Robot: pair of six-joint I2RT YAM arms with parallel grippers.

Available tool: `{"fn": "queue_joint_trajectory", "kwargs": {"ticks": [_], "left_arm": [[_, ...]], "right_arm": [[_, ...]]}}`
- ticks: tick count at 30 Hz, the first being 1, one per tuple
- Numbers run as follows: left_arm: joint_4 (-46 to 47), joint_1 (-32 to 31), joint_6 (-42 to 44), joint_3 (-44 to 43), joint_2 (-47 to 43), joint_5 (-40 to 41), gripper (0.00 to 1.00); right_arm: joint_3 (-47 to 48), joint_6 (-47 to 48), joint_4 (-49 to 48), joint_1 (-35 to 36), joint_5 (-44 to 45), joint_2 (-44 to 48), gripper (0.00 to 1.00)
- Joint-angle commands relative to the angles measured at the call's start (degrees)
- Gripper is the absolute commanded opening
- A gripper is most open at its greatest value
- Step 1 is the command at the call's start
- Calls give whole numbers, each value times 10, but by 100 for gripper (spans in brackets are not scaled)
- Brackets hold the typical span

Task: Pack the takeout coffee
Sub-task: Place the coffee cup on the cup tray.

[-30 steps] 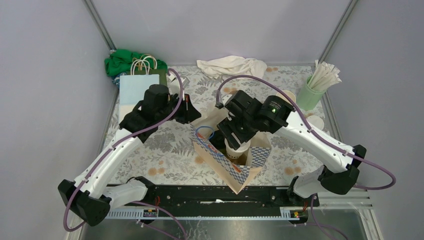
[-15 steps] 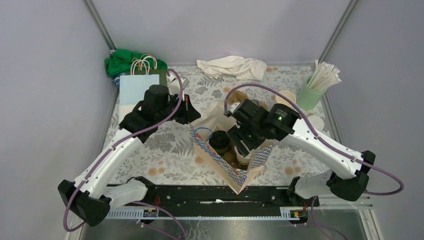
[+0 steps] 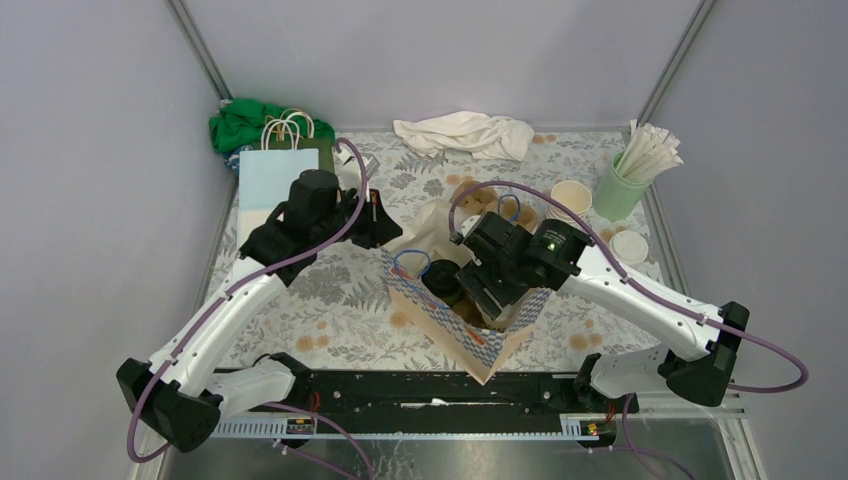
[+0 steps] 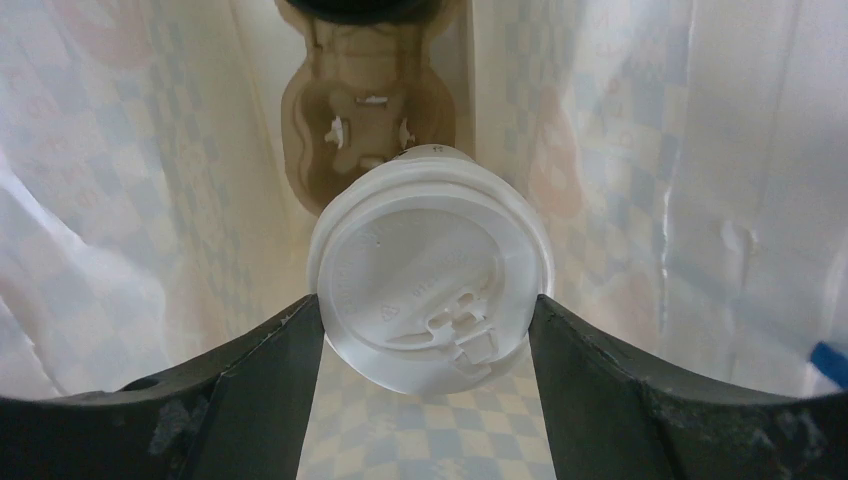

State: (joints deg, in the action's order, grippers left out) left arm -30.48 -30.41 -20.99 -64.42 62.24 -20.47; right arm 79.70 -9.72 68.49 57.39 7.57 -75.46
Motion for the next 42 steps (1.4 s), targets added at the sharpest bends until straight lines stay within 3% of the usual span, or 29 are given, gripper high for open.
{"fn": "queue_joint_trajectory", "kwargs": {"ticks": [1, 5, 12, 26, 42], "left_arm": [[25, 1, 20, 12, -18, -10, 0], [73, 1, 47, 30, -30, -45, 0], [102, 1, 47, 5, -25, 8, 0], [173, 2, 22, 29, -53, 55, 0], [177, 13, 1, 21, -18, 15, 0]], "right_arm": [[-12, 42, -58, 4, 56, 4, 47], [-32, 48, -87, 4, 33, 1, 49], [-29, 45, -126, 4, -15, 33, 53], [-16, 42, -11, 4, -63, 63, 51], [-7, 53, -32, 4, 12, 24, 47]]}}
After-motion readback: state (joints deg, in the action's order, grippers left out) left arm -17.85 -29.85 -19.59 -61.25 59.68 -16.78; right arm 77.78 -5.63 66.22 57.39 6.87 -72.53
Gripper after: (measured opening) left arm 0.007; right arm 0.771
